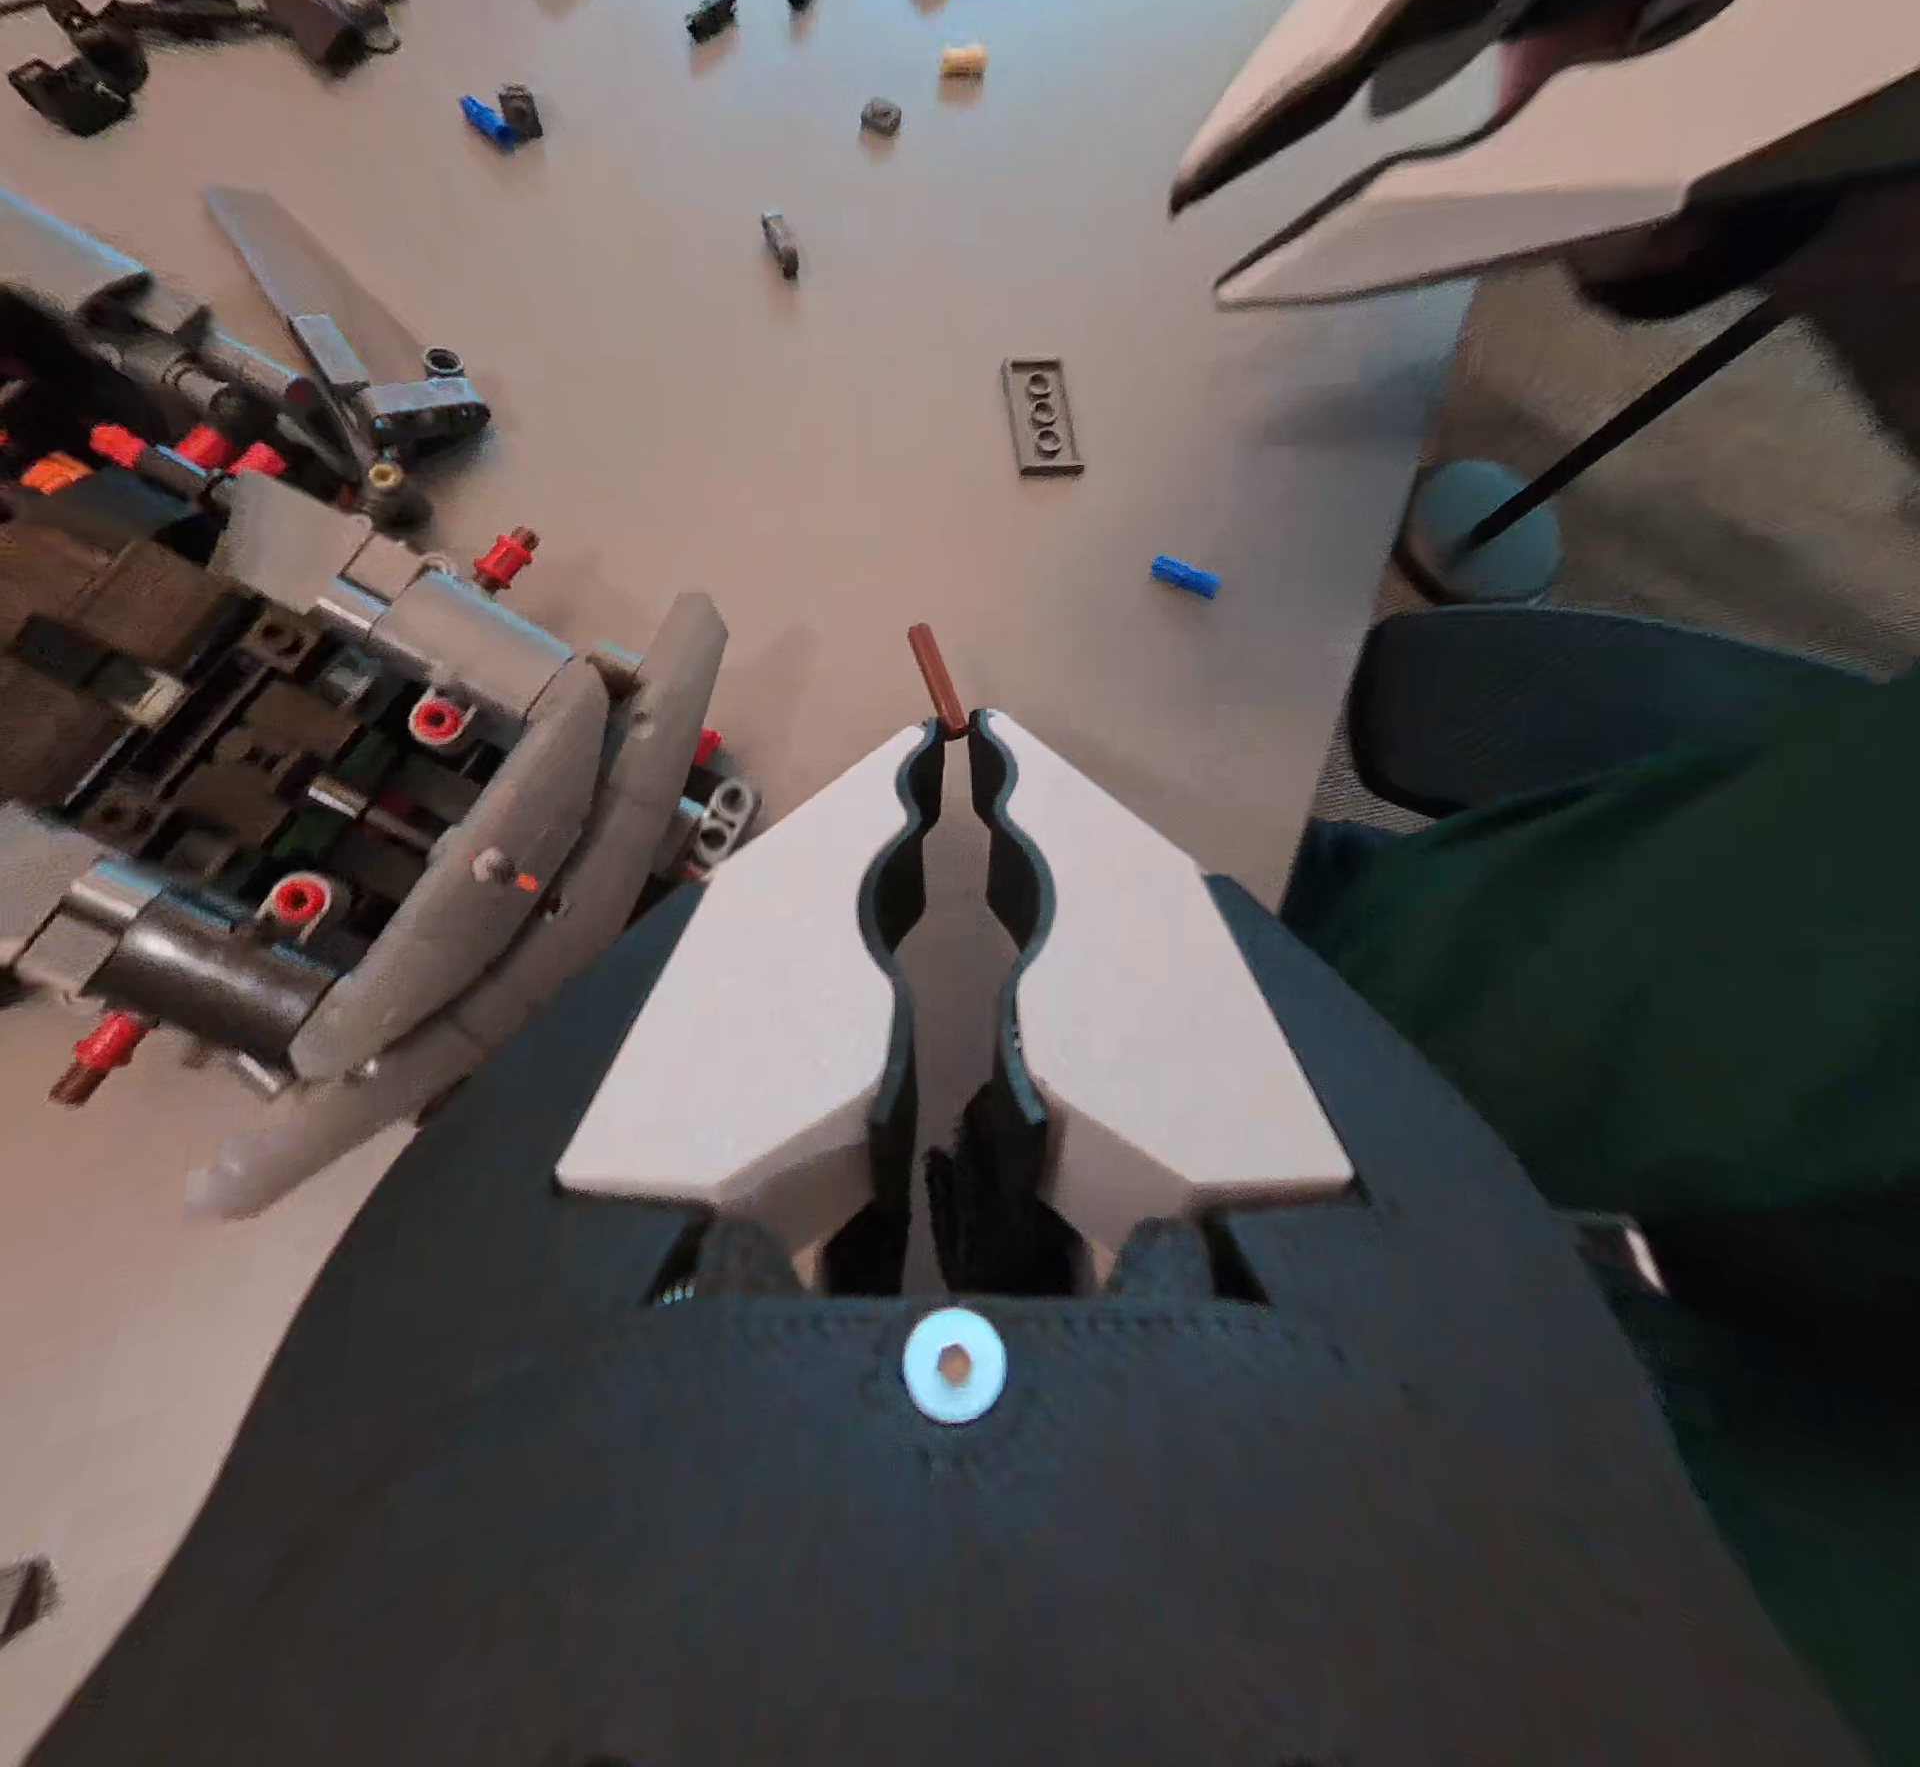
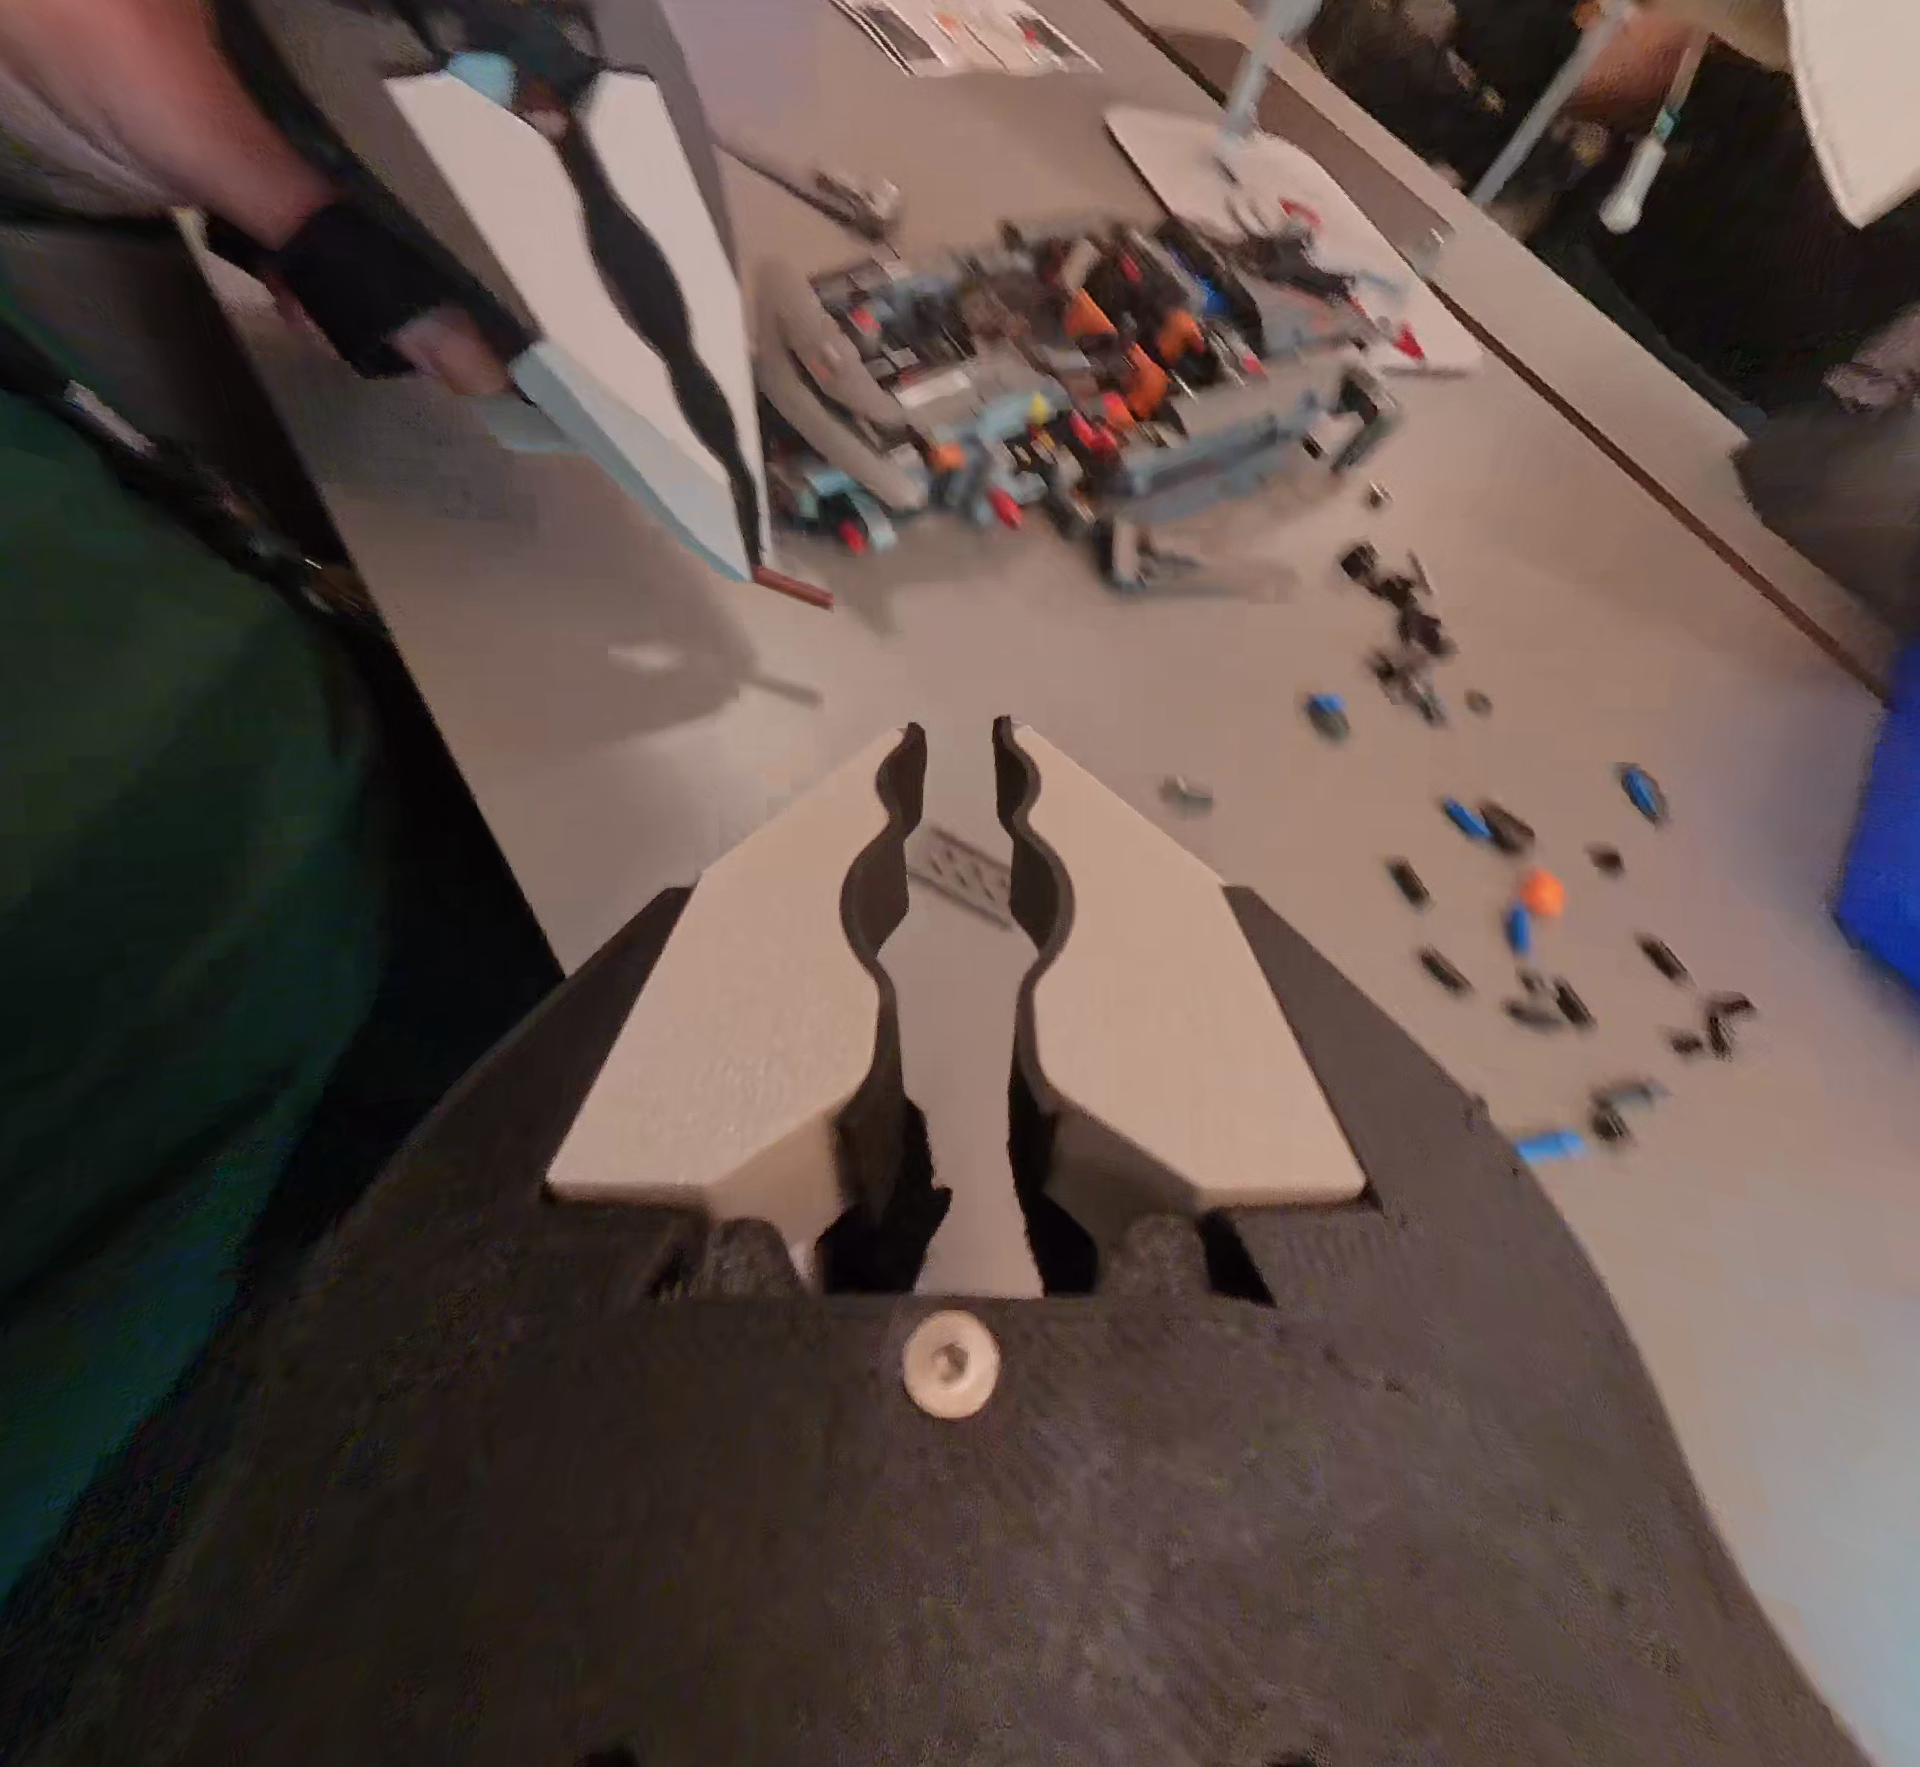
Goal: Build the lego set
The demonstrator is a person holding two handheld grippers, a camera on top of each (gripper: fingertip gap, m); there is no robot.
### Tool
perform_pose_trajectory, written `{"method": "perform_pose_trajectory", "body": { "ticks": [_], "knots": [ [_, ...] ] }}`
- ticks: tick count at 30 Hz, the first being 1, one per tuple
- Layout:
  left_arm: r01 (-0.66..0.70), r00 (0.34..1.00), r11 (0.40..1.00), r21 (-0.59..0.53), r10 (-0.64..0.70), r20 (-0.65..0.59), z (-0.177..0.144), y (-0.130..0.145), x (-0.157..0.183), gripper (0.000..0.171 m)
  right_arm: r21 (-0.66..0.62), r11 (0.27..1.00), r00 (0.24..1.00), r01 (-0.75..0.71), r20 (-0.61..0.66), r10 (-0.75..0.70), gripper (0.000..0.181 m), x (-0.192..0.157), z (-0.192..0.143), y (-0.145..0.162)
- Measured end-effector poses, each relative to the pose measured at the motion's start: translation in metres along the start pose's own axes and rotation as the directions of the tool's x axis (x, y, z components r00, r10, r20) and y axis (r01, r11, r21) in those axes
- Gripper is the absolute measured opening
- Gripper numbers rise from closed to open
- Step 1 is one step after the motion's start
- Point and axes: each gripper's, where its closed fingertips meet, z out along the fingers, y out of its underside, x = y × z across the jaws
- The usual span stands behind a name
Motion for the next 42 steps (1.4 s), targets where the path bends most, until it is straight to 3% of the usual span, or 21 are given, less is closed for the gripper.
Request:
{"method": "perform_pose_trajectory", "body": {
  "ticks": [3, 7, 12, 18, 21, 23, 27, 33, 35, 39, 42],
  "knots": [
    [-0.020, 0.998, 0.999, -0.028, 0.022, 0.059, 0.013, -0.001, -0.005, 0.004, -0.043, 0.999, 0.999, -0.032, -0.036, 0.031, 0.012, 0.010, -0.009, 0.018],
    [0.046, 0.999, 0.997, -0.055, -0.046, 0.000, 0.022, 0.003, 0.004, 0.013, -0.075, 0.996, 0.998, -0.043, 0.038, 0.045, 0.016, -0.007, 0.003, 0.025],
    [0.071, 0.996, 0.996, -0.053, -0.074, -0.044, 0.022, 0.007, 0.016, 0.019, -0.086, 0.996, 0.991, -0.017, 0.127, 0.028, 0.017, -0.035, 0.024, 0.023],
    [0.044, 0.996, 0.999, -0.010, -0.044, -0.075, 0.009, 0.002, 0.023, 0.017, -0.116, 0.993, 0.992, 0.030, 0.127, -0.015, 0.017, -0.039, 0.031, 0.023],
    [0.020, 0.999, 0.994, 0.111, -0.025, 0.046, -0.030, -0.014, -0.007, 0.014, -0.110, 0.994, 0.993, -0.004, 0.116, 0.016, 0.019, -0.035, 0.032, 0.021],
    [0.001, 0.979, 0.989, 0.146, -0.030, 0.200, -0.065, -0.013, -0.049, 0.016, -0.117, 0.993, 0.994, -0.011, 0.110, 0.023, 0.019, -0.032, 0.033, 0.024],
    [0.036, 0.896, 0.997, 0.074, -0.065, 0.439, -0.117, 0.018, -0.139, 0.037, -0.124, 0.992, 0.993, -0.003, 0.115, 0.017, 0.019, -0.032, 0.034, 0.026],
    [0.055, 0.877, 0.995, -0.078, -0.010, 0.481, -0.101, 0.057, -0.203, 0.050, -0.114, 0.993, 0.994, -0.020, 0.106, 0.032, 0.020, -0.029, 0.034, 0.024],
    [0.071, 0.886, 0.988, -0.139, 0.002, 0.465, -0.092, 0.068, -0.211, 0.044, -0.109, 0.994, 0.995, -0.018, 0.100, 0.029, 0.020, -0.028, 0.033, 0.024],
    [0.094, 0.903, 0.987, -0.128, -0.030, 0.429, -0.088, 0.069, -0.214, 0.025, -0.124, 0.992, 0.994, -0.009, 0.104, 0.022, 0.020, -0.030, 0.035, 0.026],
    [0.069, 0.900, 0.989, -0.130, -0.005, 0.436, -0.088, 0.069, -0.216, 0.024, -0.118, 0.993, 0.993, -0.012, 0.115, 0.026, 0.020, -0.030, 0.035, 0.025]
  ]
}}
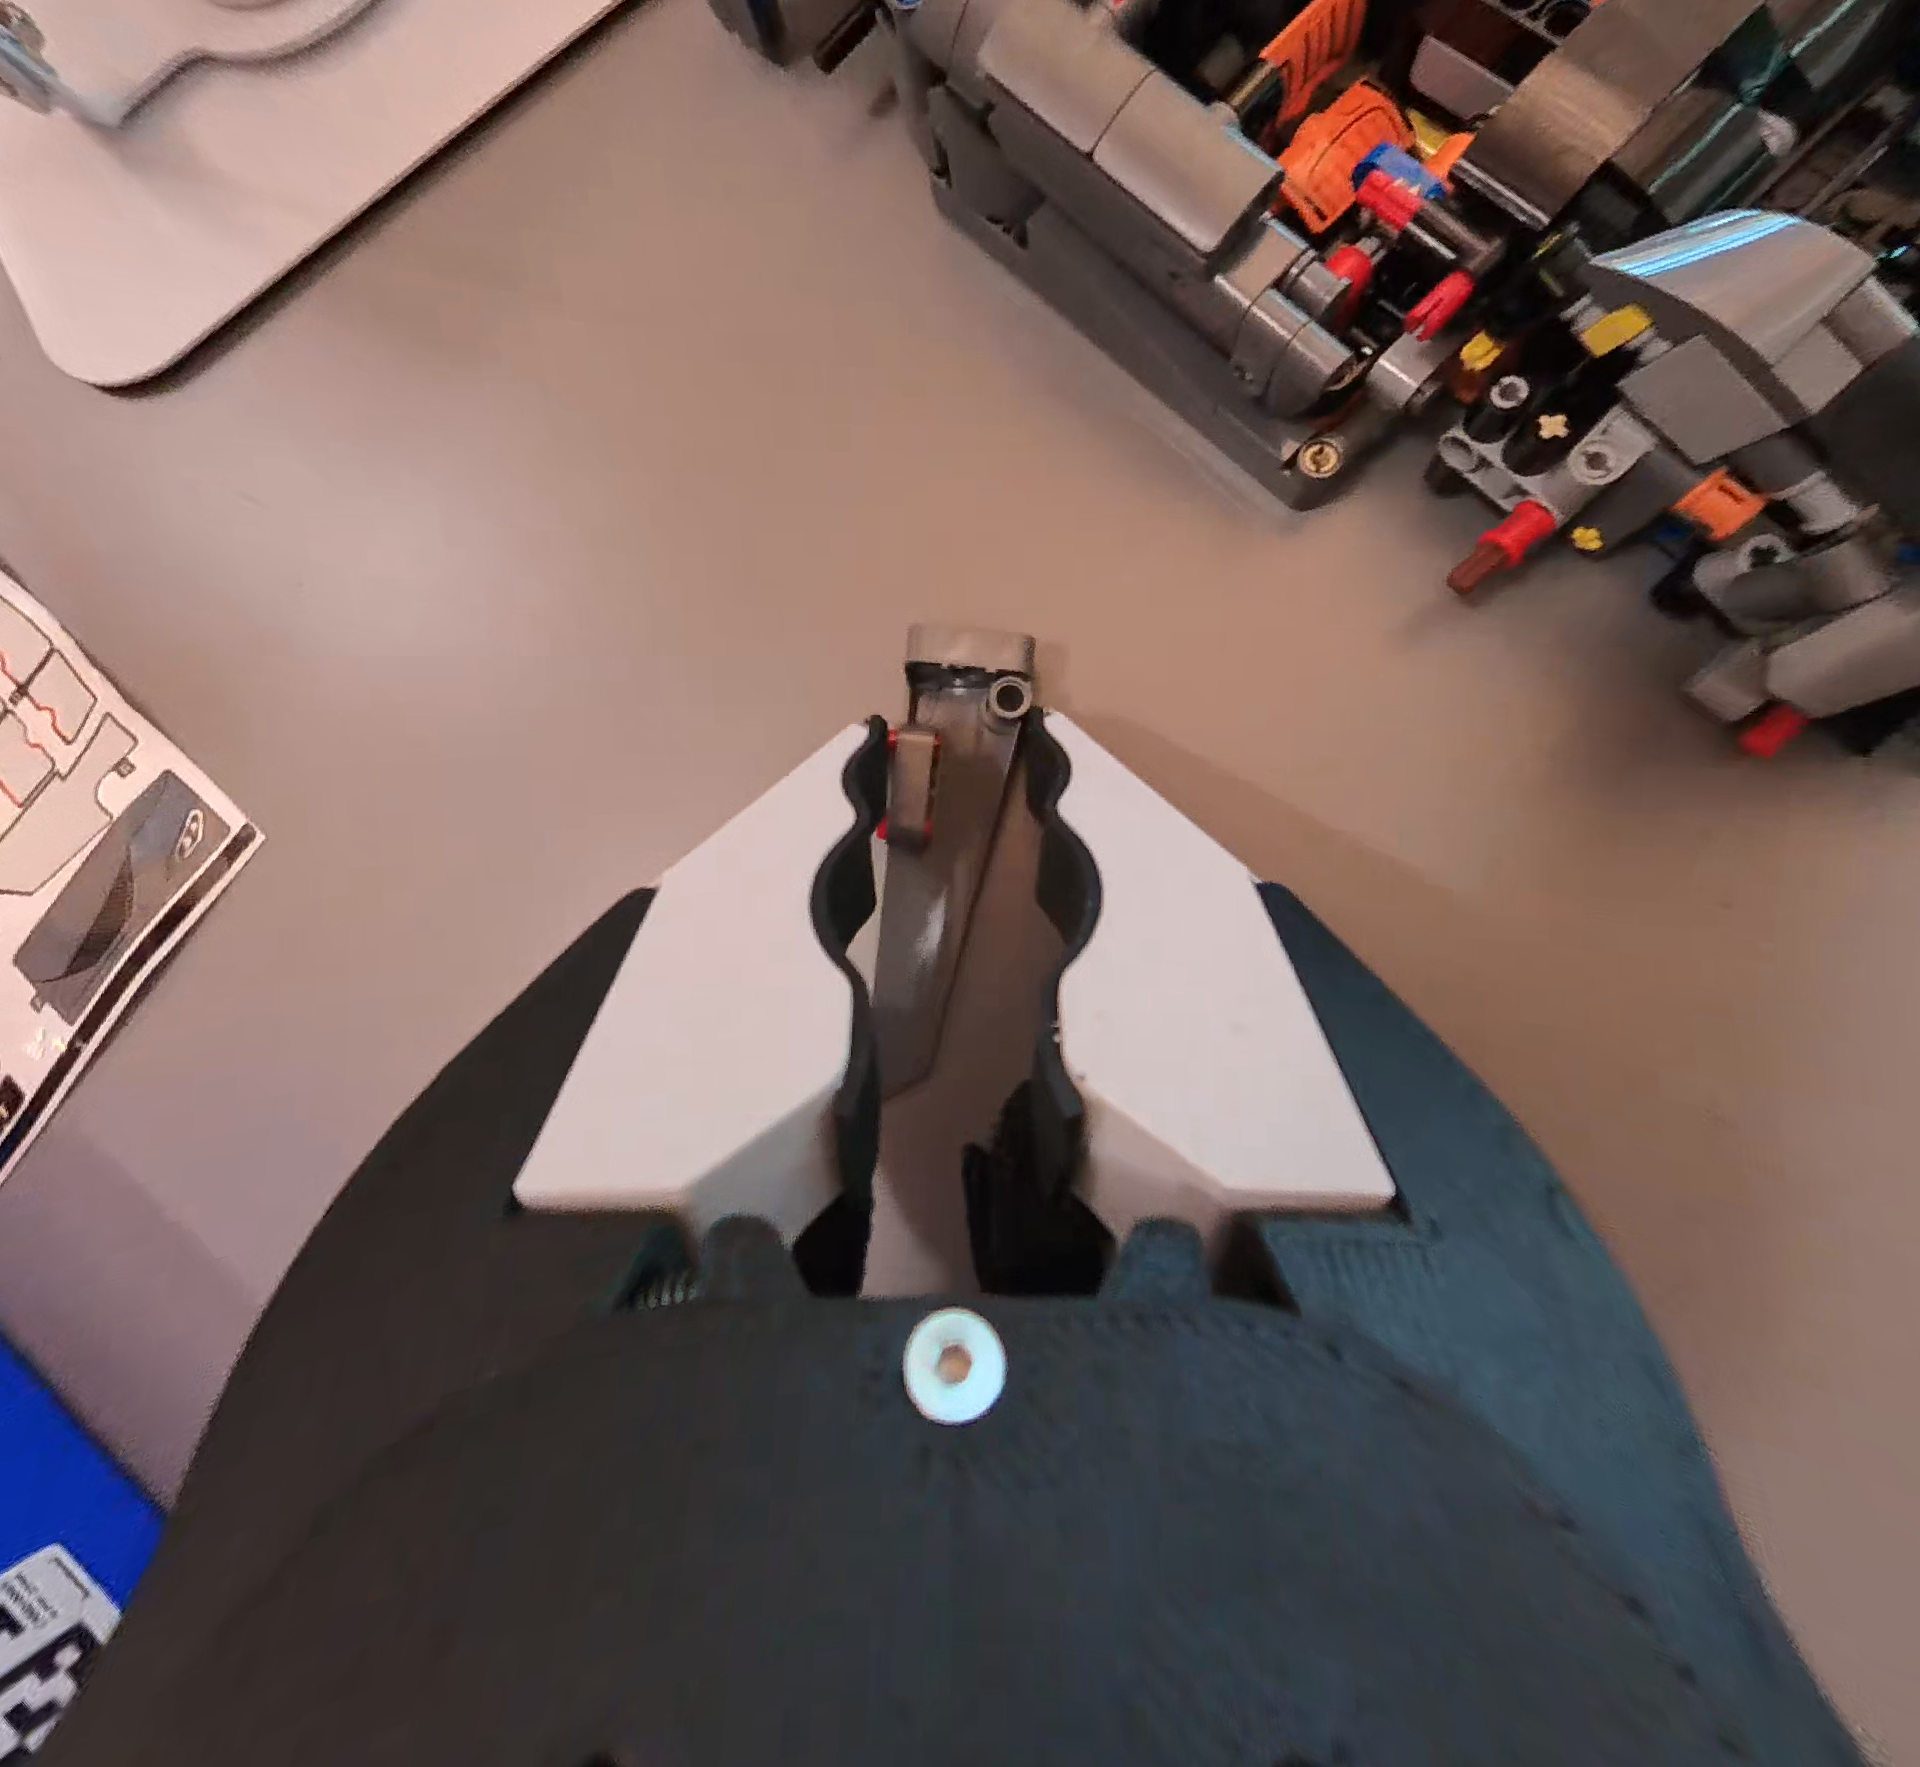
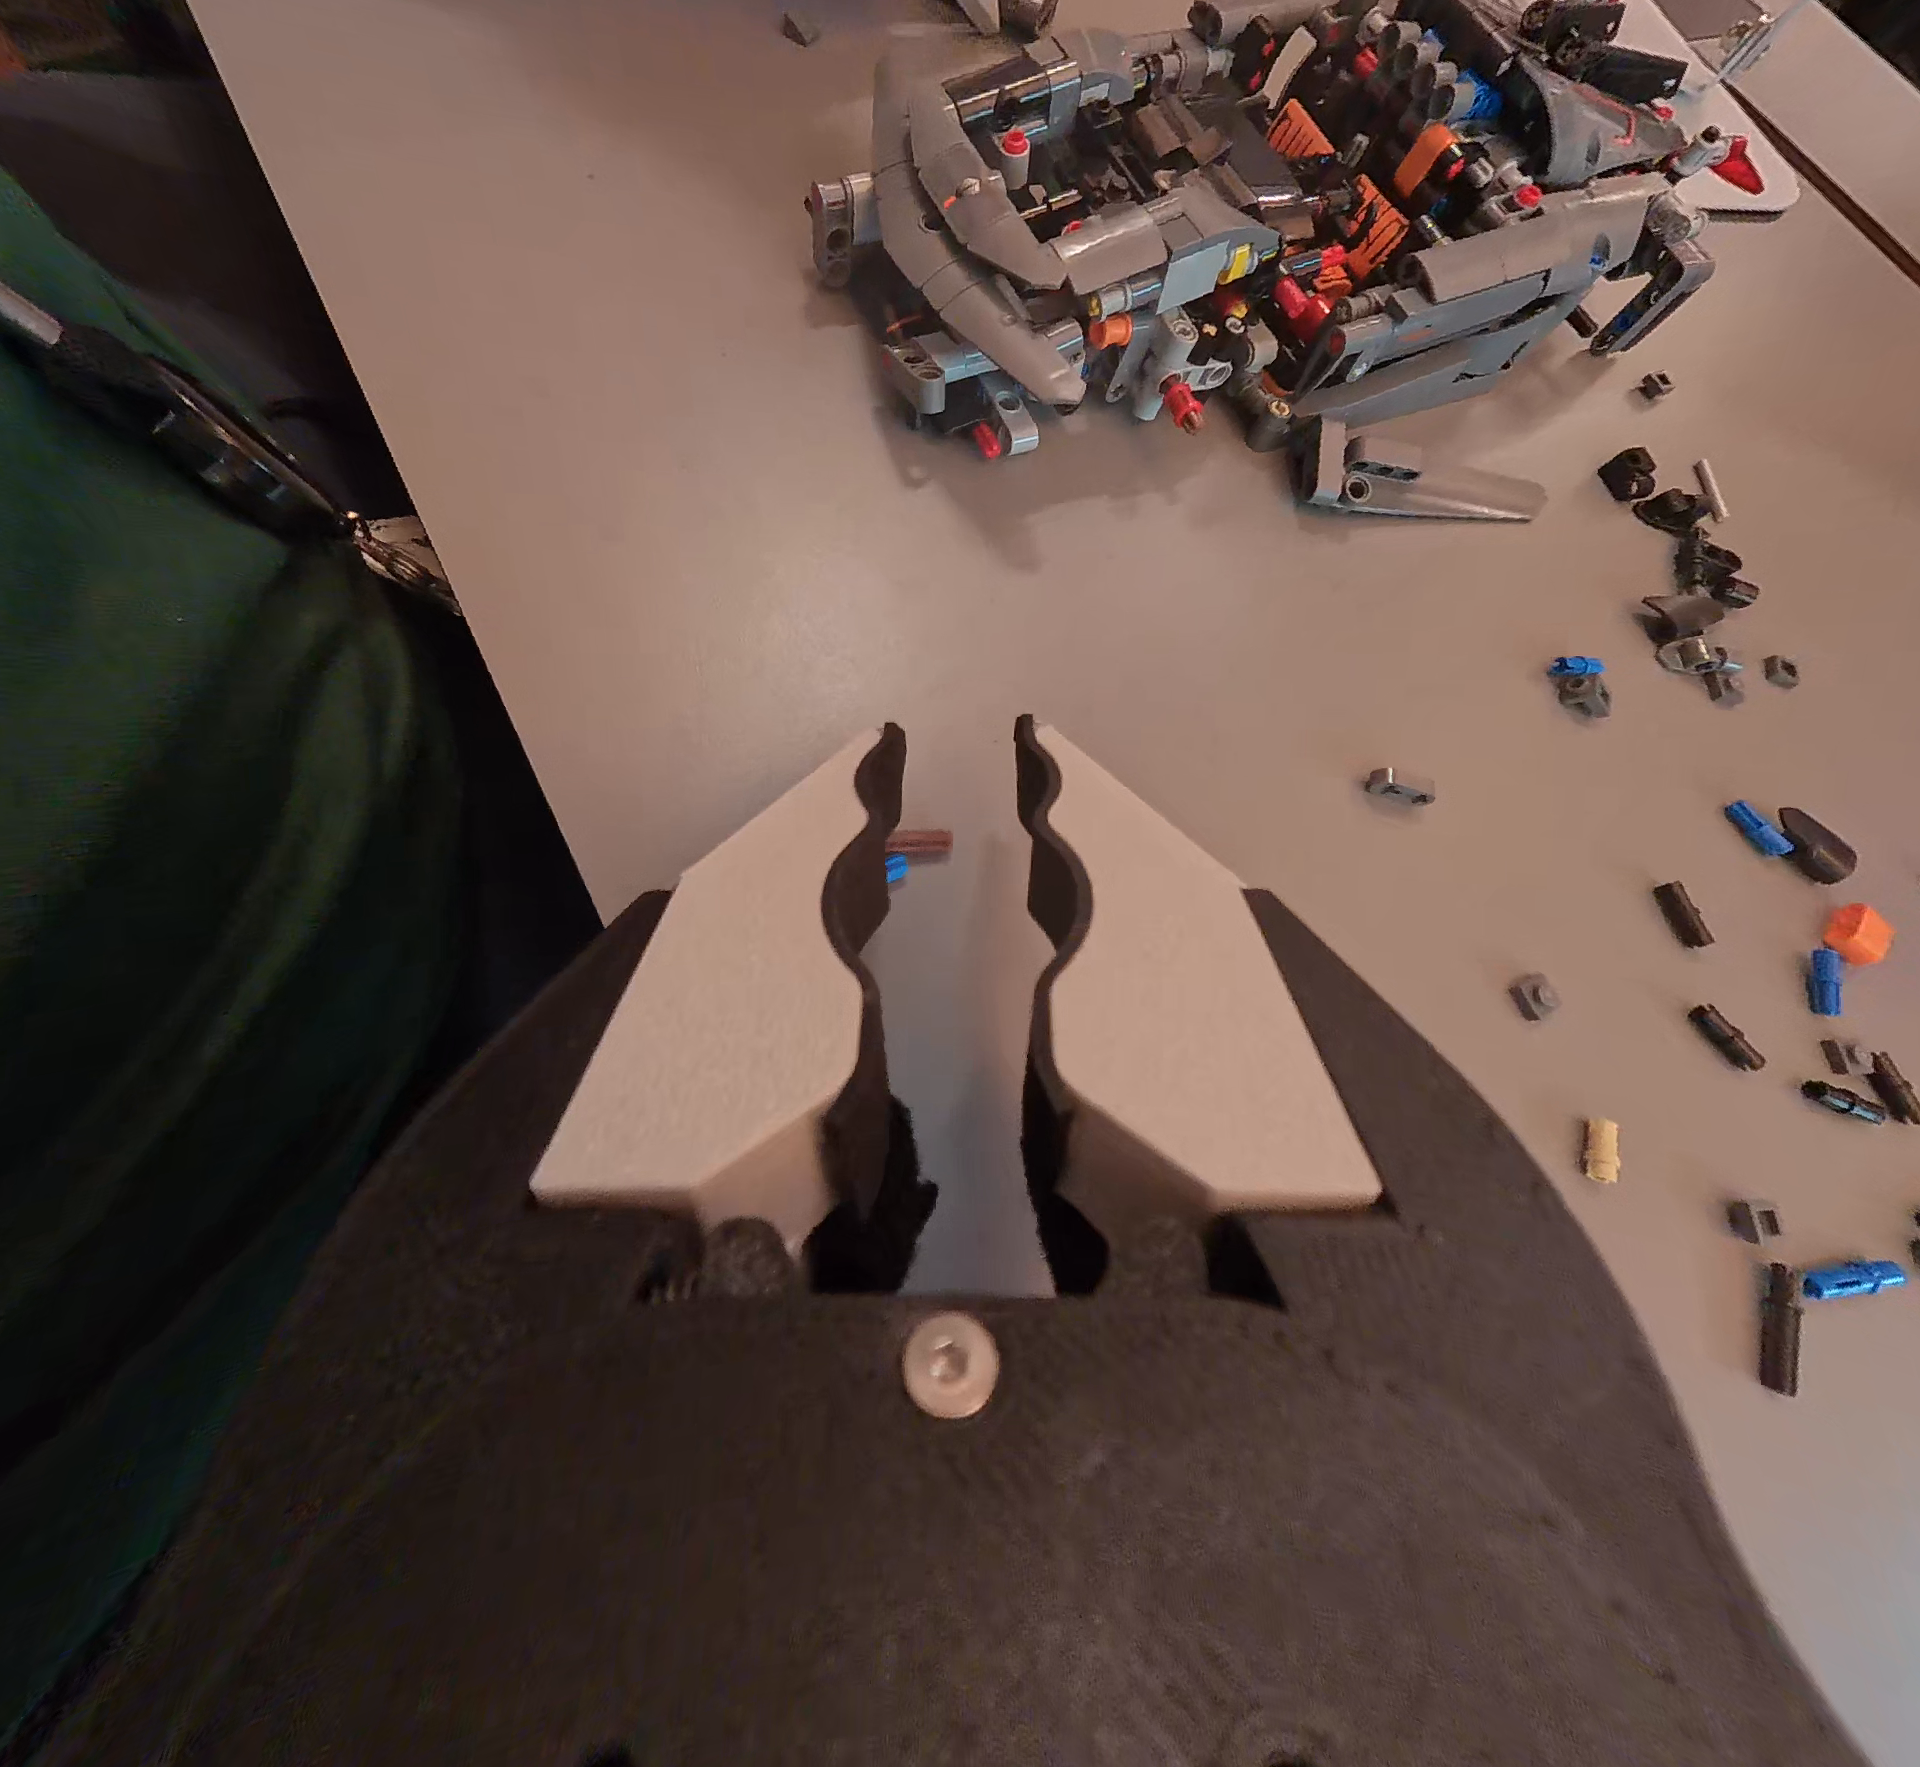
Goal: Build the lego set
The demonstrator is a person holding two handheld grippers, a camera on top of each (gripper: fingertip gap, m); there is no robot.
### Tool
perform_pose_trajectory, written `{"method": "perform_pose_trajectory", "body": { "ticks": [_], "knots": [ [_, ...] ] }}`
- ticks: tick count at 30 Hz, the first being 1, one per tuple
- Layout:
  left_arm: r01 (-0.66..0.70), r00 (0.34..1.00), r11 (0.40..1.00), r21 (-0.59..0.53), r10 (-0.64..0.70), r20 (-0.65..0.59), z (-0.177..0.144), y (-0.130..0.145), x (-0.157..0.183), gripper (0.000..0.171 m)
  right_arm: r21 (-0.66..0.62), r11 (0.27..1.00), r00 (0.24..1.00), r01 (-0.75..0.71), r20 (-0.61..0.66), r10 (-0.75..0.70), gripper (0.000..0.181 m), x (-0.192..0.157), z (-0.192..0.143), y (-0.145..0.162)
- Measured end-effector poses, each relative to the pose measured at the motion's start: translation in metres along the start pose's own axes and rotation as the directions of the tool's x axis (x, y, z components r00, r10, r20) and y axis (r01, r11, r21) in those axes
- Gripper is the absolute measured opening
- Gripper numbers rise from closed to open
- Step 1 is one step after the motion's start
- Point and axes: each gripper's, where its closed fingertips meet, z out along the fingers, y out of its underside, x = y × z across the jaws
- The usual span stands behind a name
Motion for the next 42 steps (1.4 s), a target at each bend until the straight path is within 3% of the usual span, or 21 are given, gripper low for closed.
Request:
{"method": "perform_pose_trajectory", "body": {
  "ticks": [7, 16, 18, 21, 27, 32, 37, 42],
  "knots": [
    [0.044, 0.999, 0.998, 0.046, -0.043, -0.017, -0.001, -0.003, -0.010, 0.024, 0.046, 0.999, 1.000, -0.024, -0.004, 0.024, 0.019, 0.007, -0.003, -0.006],
    [0.158, 0.978, 0.968, 0.195, -0.127, -0.166, -0.033, -0.037, -0.005, 0.023, 0.132, 0.991, 0.999, -0.030, -0.024, 0.033, 0.016, 0.019, -0.012, -0.024],
    [0.185, 0.960, 0.957, 0.222, -0.127, -0.248, -0.044, -0.048, 0.005, 0.024, 0.154, 0.988, 0.999, -0.010, -0.041, 0.016, 0.016, 0.025, -0.015, -0.034],
    [0.234, 0.915, 0.936, 0.262, -0.120, -0.386, -0.061, -0.068, 0.021, 0.023, 0.224, 0.974, 0.998, 0.020, -0.056, -0.007, 0.020, 0.033, -0.017, -0.060],
    [0.266, 0.762, 0.916, 0.299, -0.010, -0.647, -0.100, -0.104, 0.068, 0.024, 0.305, 0.936, 0.985, 0.174, -0.071, -0.160, 0.024, 0.035, -0.005, -0.123],
    [0.230, 0.649, 0.923, 0.308, 0.090, -0.755, -0.118, -0.118, 0.102, 0.024, 0.390, 0.892, 0.971, 0.227, -0.027, -0.236, 0.034, 0.035, 0.004, -0.169],
    [0.233, 0.536, 0.923, 0.305, 0.139, -0.832, -0.132, -0.126, 0.122, 0.023, 0.383, 0.862, 0.939, 0.331, -0.041, -0.342, 0.041, 0.034, 0.020, -0.184],
    [0.156, 0.501, 0.942, 0.297, 0.183, -0.846, -0.130, -0.123, 0.135, 0.024, 0.394, 0.856, 0.918, 0.334, 0.071, -0.390, 0.034, 0.018, 0.035, -0.182]
  ]
}}
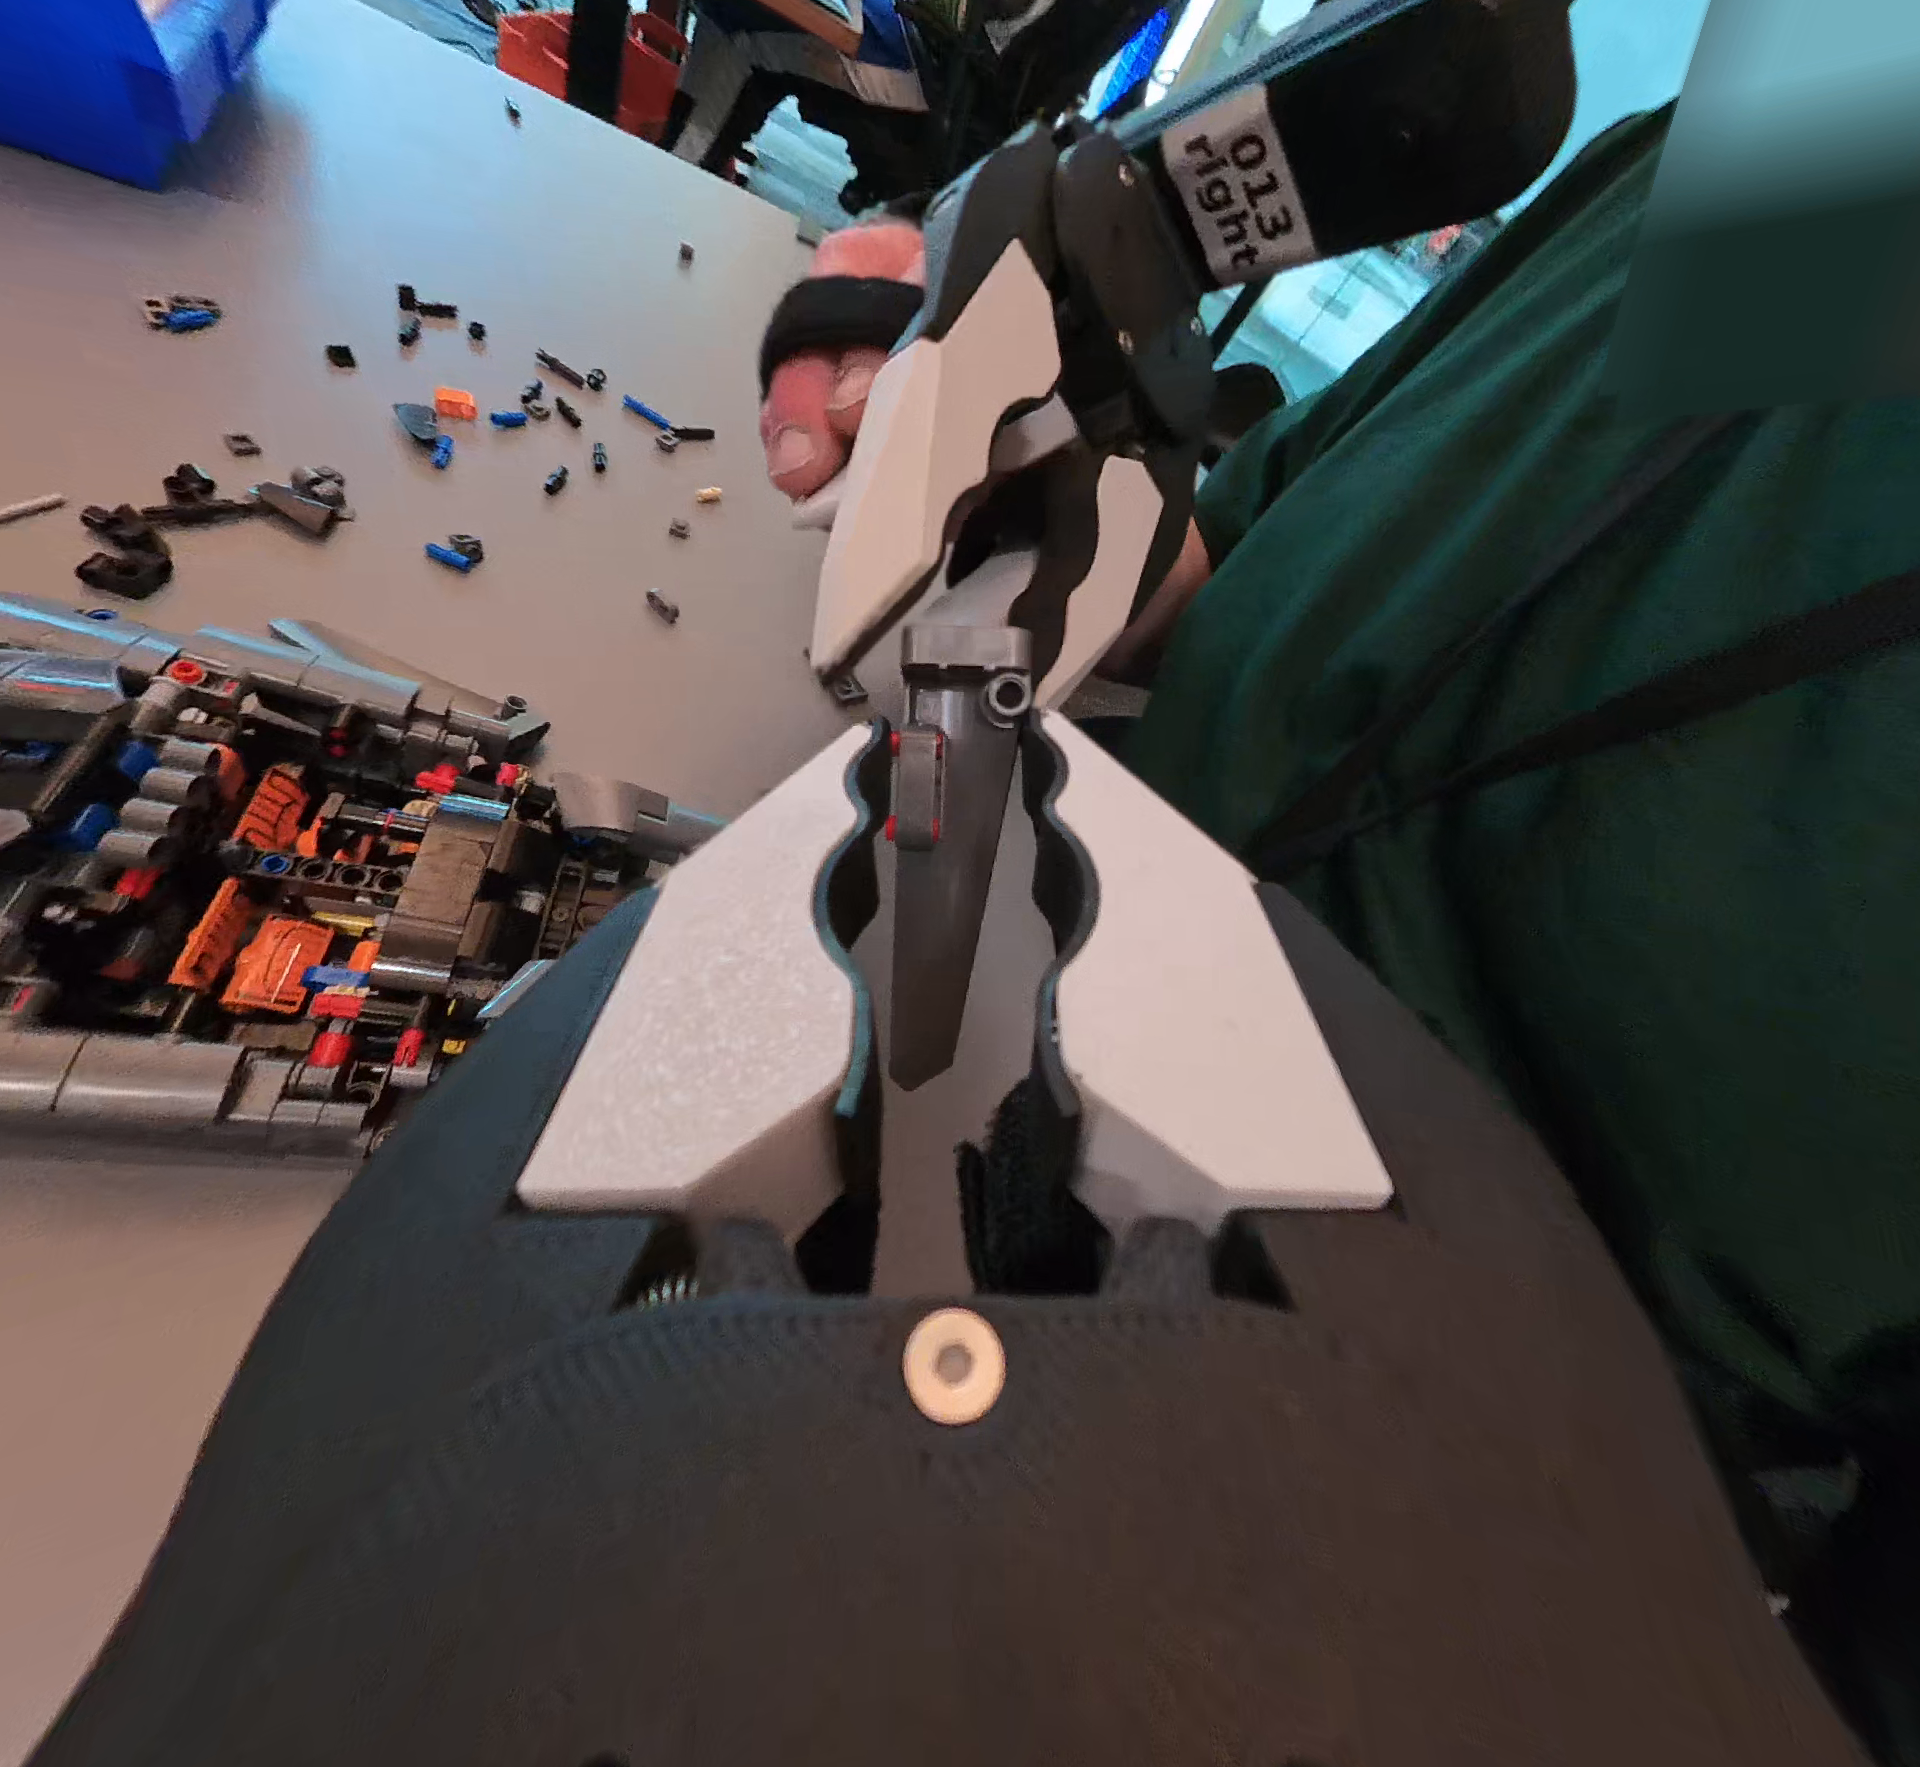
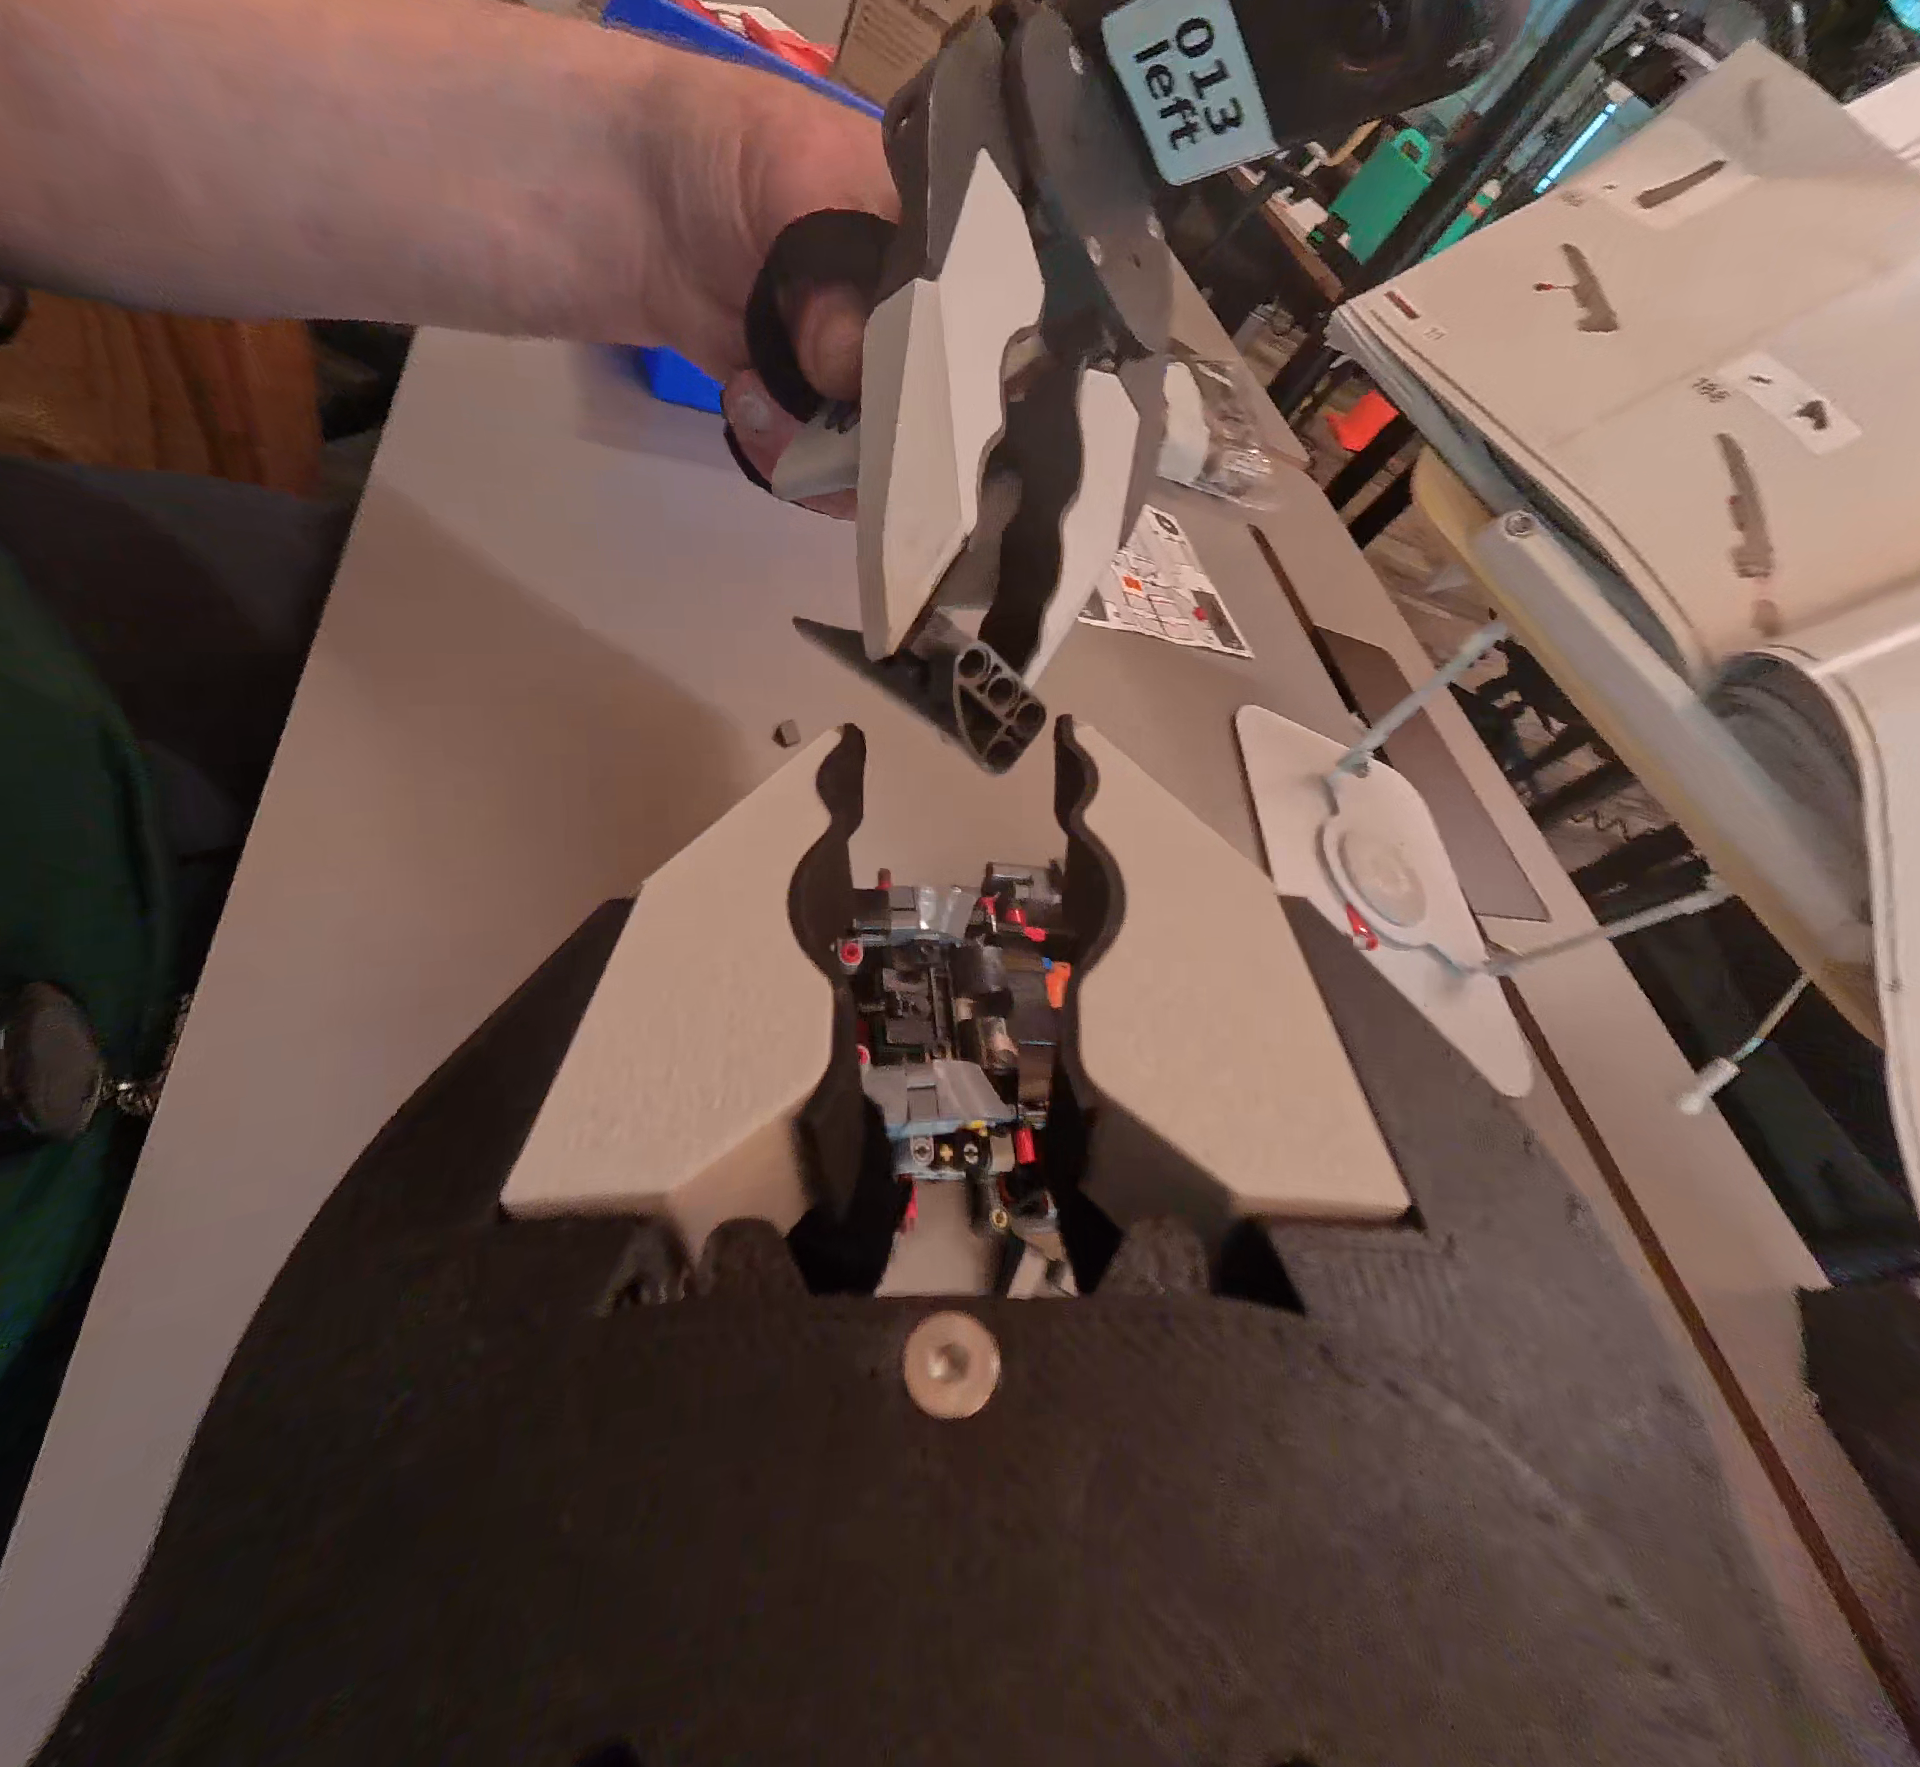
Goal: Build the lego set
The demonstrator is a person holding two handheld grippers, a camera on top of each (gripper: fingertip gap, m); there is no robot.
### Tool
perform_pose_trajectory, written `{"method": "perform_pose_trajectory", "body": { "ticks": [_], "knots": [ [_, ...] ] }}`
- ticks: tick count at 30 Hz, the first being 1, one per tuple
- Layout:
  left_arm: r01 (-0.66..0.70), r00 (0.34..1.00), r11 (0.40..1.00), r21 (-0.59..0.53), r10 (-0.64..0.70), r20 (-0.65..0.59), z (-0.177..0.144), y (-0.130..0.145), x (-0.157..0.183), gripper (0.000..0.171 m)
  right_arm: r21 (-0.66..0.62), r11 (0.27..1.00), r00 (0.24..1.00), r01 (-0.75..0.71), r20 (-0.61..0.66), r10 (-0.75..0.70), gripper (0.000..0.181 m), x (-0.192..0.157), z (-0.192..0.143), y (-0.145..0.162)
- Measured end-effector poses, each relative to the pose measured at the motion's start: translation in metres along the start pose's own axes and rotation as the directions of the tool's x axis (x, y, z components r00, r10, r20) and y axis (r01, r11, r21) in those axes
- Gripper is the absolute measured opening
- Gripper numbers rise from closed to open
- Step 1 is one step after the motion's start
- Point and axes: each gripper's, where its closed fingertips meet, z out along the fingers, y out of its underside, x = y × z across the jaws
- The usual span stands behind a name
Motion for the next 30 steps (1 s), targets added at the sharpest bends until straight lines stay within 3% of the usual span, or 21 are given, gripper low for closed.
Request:
{"method": "perform_pose_trajectory", "body": {
  "ticks": [3, 10, 18, 30],
  "knots": [
    [-0.015, 1.000, 0.999, -0.039, 0.014, -0.026, 0.007, 0.003, 0.002, 0.023, 0.026, 1.000, 0.999, -0.010, 0.042, 0.009, 0.021, -0.004, 0.002, 0.001],
    [0.000, 0.997, 0.999, -0.045, -0.003, -0.080, 0.010, -0.002, -0.002, 0.023, 0.050, 0.998, 0.997, -0.046, 0.066, 0.042, 0.020, 0.001, -0.002, 0.004],
    [0.009, 0.991, 0.999, 0.038, -0.004, -0.135, 0.007, -0.018, -0.006, 0.022, 0.142, 0.982, 0.991, -0.122, 0.078, 0.112, 0.019, 0.016, -0.007, -0.001],
    [0.004, 0.995, 0.987, 0.158, 0.012, -0.098, 0.000, -0.037, -0.024, 0.021, 0.169, 0.964, 0.978, -0.207, 0.061, 0.199, 0.016, 0.042, -0.002, -0.001]
  ]
}}
